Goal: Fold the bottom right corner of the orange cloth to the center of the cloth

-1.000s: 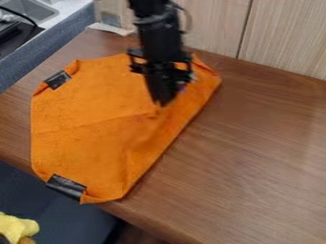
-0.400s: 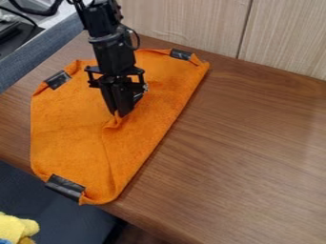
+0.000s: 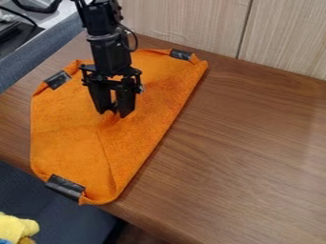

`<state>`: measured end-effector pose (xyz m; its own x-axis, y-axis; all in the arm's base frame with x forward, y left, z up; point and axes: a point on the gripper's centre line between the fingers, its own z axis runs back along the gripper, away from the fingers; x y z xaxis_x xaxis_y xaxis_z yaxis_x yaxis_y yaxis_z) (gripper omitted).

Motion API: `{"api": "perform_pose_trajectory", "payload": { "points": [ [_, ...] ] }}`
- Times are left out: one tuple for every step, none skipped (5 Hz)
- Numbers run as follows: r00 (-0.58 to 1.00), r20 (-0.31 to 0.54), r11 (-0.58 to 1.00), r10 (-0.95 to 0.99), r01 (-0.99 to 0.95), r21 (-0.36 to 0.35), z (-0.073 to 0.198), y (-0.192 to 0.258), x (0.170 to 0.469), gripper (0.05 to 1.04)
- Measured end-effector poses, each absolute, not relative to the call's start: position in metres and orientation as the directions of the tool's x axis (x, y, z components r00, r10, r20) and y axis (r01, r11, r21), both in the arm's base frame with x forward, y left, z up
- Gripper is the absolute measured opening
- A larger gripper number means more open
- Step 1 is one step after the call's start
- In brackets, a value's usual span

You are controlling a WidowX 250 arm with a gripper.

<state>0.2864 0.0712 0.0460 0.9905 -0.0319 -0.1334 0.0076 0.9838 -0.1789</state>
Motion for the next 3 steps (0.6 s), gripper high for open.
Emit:
{"api": "perform_pose_trajectory", "payload": {
  "points": [
    [0.986,-0.163,0.990,-0.028,0.005,-0.141,0.049,0.070,0.285,1.003],
    [0.987,-0.161,0.998,-0.016,0.006,-0.061,0.069,0.070,0.286,1.005],
    [0.990,-0.139,1.000,-0.010,0.012,0.013,0.097,0.069,0.289,1.000]
  ]
}}
